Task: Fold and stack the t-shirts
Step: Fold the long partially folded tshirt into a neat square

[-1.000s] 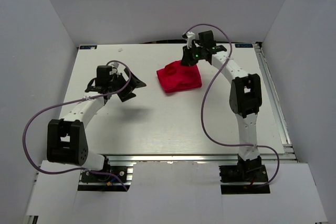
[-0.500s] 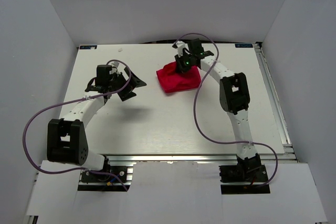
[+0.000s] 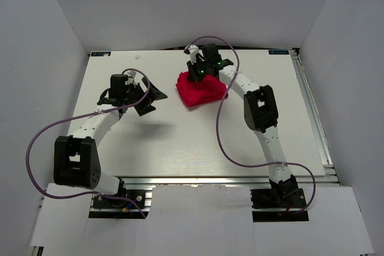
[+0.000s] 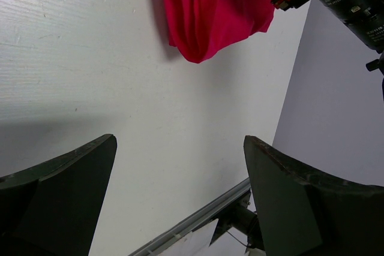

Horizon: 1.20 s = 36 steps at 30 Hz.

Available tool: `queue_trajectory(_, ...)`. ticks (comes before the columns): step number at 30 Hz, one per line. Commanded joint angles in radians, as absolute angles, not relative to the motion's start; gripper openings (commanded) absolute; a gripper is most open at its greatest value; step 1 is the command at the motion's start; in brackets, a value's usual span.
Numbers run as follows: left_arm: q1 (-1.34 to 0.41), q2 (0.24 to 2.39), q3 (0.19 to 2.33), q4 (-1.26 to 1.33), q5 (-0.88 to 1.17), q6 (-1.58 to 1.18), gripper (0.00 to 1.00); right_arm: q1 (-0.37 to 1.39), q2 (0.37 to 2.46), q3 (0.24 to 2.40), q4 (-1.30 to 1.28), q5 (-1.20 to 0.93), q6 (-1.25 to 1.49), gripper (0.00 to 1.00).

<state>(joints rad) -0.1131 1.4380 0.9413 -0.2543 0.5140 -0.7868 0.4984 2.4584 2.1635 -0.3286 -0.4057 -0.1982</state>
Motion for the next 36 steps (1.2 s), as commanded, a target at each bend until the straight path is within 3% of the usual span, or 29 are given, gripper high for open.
queue_trajectory(1,-0.11,1.402,0.94,-0.255,0.531,-0.787,0.98,0.495,2.453,2.134,-0.258,-0.42,-0.173,0.08)
queue_trajectory(5,-0.11,1.407,0.94,-0.255,0.532,-0.788,0.98,0.492,2.411,2.068,-0.184,-0.457,-0.153,0.09)
queue_trajectory(13,-0.11,1.405,0.962,-0.261,0.534,-0.785,0.98,0.497,2.479,2.146,-0.203,-0.382,-0.138,0.09)
queue_trajectory(36,-0.11,1.414,0.989,-0.281,0.534,-0.795,0.98,0.594,2.533,2.191,-0.11,-0.528,-0.02,0.11)
